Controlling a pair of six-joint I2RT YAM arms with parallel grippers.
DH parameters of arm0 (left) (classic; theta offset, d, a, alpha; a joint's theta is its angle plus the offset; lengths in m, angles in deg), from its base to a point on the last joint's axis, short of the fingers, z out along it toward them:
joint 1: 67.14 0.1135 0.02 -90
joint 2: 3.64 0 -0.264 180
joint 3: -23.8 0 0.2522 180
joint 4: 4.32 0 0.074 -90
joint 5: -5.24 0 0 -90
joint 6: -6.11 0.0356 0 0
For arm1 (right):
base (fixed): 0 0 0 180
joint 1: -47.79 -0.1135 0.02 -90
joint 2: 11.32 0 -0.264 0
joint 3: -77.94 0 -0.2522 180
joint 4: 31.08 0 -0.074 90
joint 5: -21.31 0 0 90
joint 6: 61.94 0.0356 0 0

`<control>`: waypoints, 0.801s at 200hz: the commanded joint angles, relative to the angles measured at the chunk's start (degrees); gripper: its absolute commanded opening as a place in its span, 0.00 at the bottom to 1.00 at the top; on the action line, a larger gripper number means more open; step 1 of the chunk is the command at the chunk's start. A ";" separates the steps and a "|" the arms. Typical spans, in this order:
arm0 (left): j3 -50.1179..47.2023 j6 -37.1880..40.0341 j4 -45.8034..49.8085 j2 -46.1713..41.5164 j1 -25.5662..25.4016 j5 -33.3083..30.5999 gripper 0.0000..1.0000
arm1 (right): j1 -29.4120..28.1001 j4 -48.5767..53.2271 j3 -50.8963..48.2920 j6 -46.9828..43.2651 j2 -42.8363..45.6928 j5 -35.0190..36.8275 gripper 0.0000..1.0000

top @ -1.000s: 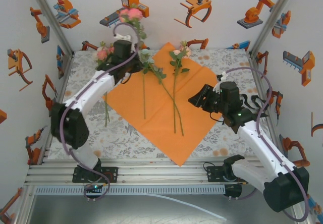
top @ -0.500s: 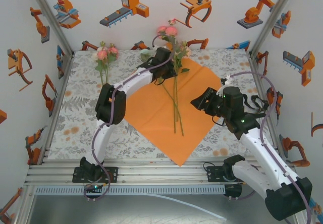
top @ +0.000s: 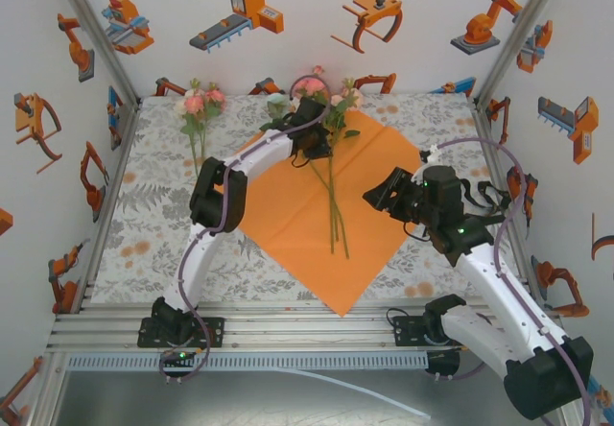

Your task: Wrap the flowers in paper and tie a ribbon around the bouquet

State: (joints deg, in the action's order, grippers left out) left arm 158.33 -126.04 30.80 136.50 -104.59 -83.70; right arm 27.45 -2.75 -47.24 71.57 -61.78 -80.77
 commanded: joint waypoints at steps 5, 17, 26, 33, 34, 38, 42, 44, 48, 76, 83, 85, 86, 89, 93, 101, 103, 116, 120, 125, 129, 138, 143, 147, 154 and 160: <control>2.06 4.28 2.81 -6.98 0.86 -0.71 0.33 | -0.28 -0.56 0.24 -0.09 -0.41 0.91 0.57; 1.02 6.55 3.64 -10.35 1.12 -2.45 0.34 | -0.21 -0.51 0.25 -0.09 -0.60 0.91 0.57; -1.08 8.53 3.43 -13.43 1.83 -3.90 0.34 | -0.23 -0.59 0.25 -0.17 -0.68 0.94 0.57; -3.31 10.26 3.34 -16.24 2.66 -5.11 0.35 | -0.26 -0.59 0.33 -0.26 -0.73 0.87 0.57; -3.59 10.56 3.33 -16.62 2.78 -5.33 0.35 | -0.29 -0.59 0.34 -0.26 -0.76 0.85 0.57; -5.13 11.55 3.46 -18.27 3.57 -6.30 0.35 | -0.19 -0.49 0.40 -0.33 -0.66 0.83 0.57; -6.84 12.44 3.50 -20.00 4.46 -7.42 0.35 | -0.29 -0.44 0.42 -0.47 -0.74 0.74 0.57; -7.89 12.95 3.44 -20.76 4.88 -8.01 0.35 | -0.29 -0.42 0.43 -0.56 -0.71 0.74 0.57; -10.02 13.89 3.15 -22.60 5.98 -8.89 0.35 | -0.28 -0.42 0.38 -0.68 -0.67 0.66 0.57; -23.91 21.06 1.41 -33.23 16.04 -14.59 0.32 | -0.23 -2.68 -0.93 -0.88 -0.57 -0.44 0.57; -26.74 22.55 0.98 -34.91 18.94 -15.02 0.32 | -0.23 -3.65 -1.28 -0.88 -0.69 -1.00 0.57; -27.56 22.92 0.81 -35.23 19.82 -14.81 0.31 | -0.25 -3.99 -1.41 -0.88 -0.74 -1.12 0.57; -27.94 23.09 0.67 -35.39 20.15 -14.70 0.31 | -0.24 -4.14 -1.46 -0.88 -0.76 -1.20 0.57; -28.87 23.68 0.34 -35.77 21.33 -14.41 0.31 | -0.24 -4.54 -1.61 -0.88 -0.86 -1.54 0.57; -30.11 24.24 -0.05 -36.20 22.95 -13.75 0.31 | -0.26 -5.09 -1.80 -0.75 -0.95 -1.79 0.58; -31.81 25.04 -0.25 -36.20 25.79 -12.75 0.31 | -0.31 -6.25 -2.22 -0.57 -1.25 -2.60 0.59; -31.95 25.09 -0.05 -36.11 26.28 -12.68 0.31 | -0.31 -6.60 -2.28 -0.54 -1.34 -2.84 0.59; -31.11 25.15 2.40 -34.00 29.70 -12.96 0.31 | -0.32 -8.06 -2.80 -0.53 -1.78 -4.11 0.60; -30.61 25.32 2.94 -33.20 30.35 -13.09 0.31 | -0.45 -8.23 -2.90 -0.53 -1.91 -4.30 0.61; -30.03 25.71 3.19 -32.12 30.94 -13.03 0.31 | -0.42 -8.24 -2.91 -0.61 -2.01 -4.43 0.61; -29.49 26.15 3.32 -31.19 31.26 -13.01 0.30 | -0.47 -8.14 -2.85 -0.62 -2.10 -4.53 0.61; -27.91 27.44 3.82 -29.21 31.54 -12.97 0.31 | -0.48 -7.57 -2.61 -0.94 -2.28 -4.64 0.61; -26.68 28.24 4.45 -27.81 31.64 -13.17 0.31 | -0.43 -7.11 -2.49 -1.13 -2.28 -4.63 0.61; -25.56 28.76 5.05 -26.54 31.51 -13.27 0.31 | -0.41 -6.68 -2.39 -1.22 -2.07 -4.48 0.61; -23.84 29.36 5.86 -24.53 31.48 -13.36 0.31 | -0.41 -6.09 -2.30 -1.39 -1.99 -4.16 0.62; -22.45 29.85 6.45 -22.75 31.52 -13.28 0.31 | -0.47 -5.74 -2.45 -1.49 -1.63 -3.74 0.62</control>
State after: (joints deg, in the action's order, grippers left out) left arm 130.74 -101.08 33.12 108.81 -71.72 -97.21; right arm 27.39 -7.73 -49.71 71.48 -64.20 -84.27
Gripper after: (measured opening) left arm 0.309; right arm 0.614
